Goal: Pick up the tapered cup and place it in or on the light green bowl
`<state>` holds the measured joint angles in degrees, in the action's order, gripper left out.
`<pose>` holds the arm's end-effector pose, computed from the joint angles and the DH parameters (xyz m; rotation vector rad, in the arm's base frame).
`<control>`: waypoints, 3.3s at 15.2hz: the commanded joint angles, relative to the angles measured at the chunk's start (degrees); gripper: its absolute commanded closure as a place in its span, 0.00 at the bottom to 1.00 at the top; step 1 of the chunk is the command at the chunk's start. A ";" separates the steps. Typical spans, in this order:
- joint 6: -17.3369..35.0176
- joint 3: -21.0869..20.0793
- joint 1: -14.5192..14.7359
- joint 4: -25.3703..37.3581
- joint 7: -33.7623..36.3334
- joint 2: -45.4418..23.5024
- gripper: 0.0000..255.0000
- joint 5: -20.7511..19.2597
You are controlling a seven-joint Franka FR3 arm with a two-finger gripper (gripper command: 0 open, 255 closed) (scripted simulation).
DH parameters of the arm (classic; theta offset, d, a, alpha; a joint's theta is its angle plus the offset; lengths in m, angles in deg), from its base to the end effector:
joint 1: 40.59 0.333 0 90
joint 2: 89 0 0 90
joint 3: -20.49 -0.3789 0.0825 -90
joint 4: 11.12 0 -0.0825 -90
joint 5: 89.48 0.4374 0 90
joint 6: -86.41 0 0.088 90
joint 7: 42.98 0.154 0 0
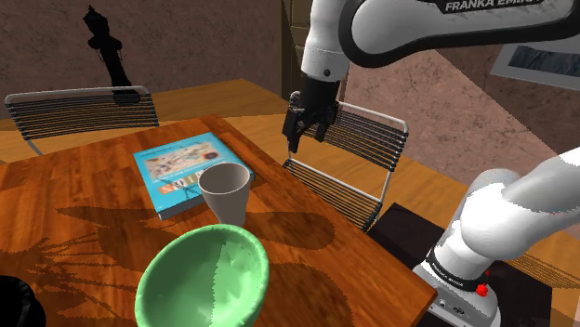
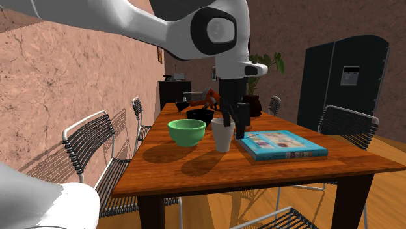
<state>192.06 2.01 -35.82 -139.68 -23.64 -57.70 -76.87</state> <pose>0.3819 0.2164 0.5718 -3.0475 0.0184 -0.1543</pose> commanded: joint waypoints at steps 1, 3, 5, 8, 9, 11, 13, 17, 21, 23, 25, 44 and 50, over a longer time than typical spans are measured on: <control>1.16 -2.54 0.26 2.74 3.06 -3.28 0.00 0.43; 2.38 -4.76 0.33 5.25 5.71 -6.44 0.00 0.40; 3.50 -6.98 0.35 8.01 8.46 -9.80 0.00 -0.02; 4.95 -10.28 0.39 12.64 12.85 -15.24 0.00 -1.45; 5.36 -11.37 0.42 14.32 14.40 -17.17 0.00 -2.17; 5.76 -12.52 0.54 16.26 16.17 -19.39 0.00 -3.13; 7.28 -12.75 0.60 15.11 16.28 -19.78 0.00 -3.25; 10.32 -13.24 0.68 12.94 16.55 -20.72 0.00 -3.59; 11.52 -13.44 0.71 12.15 16.69 -21.16 0.00 -3.76; 11.52 -13.44 0.71 12.15 16.69 -21.16 0.00 -3.76; 11.52 -13.44 0.71 12.15 16.69 -21.16 0.00 -3.76; 5.37 -12.99 0.50 17.92 16.95 -20.74 1.00 -3.90; 0.76 -12.80 0.32 22.81 17.35 -21.05 1.00 -4.27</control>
<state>193.83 -10.84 -35.42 -118.10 -6.34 -78.50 -80.97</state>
